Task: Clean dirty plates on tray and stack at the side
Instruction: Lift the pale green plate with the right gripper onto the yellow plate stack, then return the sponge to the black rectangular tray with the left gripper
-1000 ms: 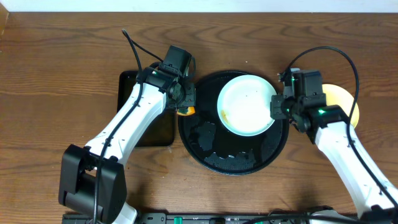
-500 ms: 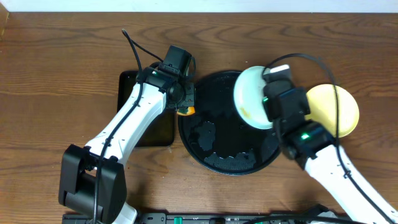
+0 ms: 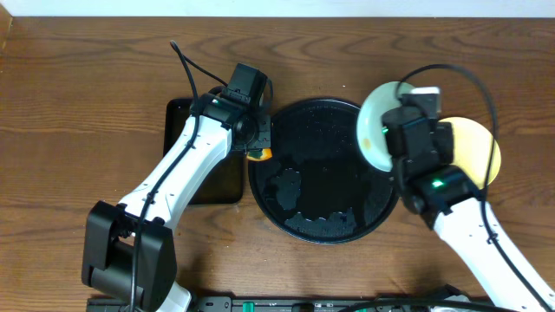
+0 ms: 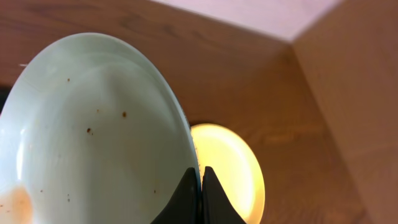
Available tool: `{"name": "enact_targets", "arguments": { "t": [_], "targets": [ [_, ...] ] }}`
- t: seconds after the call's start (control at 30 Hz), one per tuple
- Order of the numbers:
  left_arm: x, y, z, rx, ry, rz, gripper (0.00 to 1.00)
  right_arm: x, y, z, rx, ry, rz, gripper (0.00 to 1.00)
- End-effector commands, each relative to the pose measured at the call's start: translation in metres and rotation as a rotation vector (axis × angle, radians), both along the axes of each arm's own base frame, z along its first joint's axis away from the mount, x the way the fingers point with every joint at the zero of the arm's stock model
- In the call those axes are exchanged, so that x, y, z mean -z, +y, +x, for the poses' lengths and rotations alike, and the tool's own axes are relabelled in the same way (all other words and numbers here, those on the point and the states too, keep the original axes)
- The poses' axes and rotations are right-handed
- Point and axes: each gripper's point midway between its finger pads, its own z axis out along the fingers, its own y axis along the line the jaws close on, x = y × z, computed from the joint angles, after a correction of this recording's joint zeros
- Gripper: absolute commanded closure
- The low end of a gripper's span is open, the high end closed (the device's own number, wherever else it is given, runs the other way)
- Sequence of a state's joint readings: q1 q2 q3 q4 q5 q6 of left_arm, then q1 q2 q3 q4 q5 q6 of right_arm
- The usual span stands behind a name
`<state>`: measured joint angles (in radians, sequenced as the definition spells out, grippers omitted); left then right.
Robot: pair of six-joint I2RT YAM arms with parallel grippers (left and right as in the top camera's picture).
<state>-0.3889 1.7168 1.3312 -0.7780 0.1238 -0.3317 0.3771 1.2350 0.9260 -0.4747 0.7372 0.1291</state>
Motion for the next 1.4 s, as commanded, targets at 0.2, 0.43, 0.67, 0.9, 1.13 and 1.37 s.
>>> {"name": "enact_targets", "arguments": {
  "t": [0.2, 0.43, 0.67, 0.9, 1.13, 1.37],
  "targets": [
    [0.001, 0.003, 0.001, 0.008, -0.007, 0.019, 0.92, 0.031, -0.120, -0.025, 0.466, -0.028, 0.347, 0.99],
    [0.001, 0.003, 0.001, 0.009, -0.006, 0.018, 0.92, 0.090, -0.168, -0.047, 0.653, 0.094, 0.419, 0.99],
    [0.001, 0.002, 0.000, 0.011, -0.002, 0.013, 0.92, 0.104, -0.170, -0.031, 0.635, 0.083, 0.465, 0.70],
    [0.001, 0.001, 0.000, 0.015, 0.001, 0.005, 0.92, 0.120, -0.096, -0.016, 0.318, 0.235, 0.762, 0.59],
    [-0.054, -0.102, -0.043, 0.598, -0.021, -0.602, 0.93, 0.127, -0.074, -0.027, 0.256, 0.332, 0.781, 0.58],
    [-0.007, -0.033, -0.008, 0.107, 0.032, -0.178, 0.93, 0.129, -0.073, -0.031, 0.262, 0.349, 0.783, 0.59]
  ]
}}
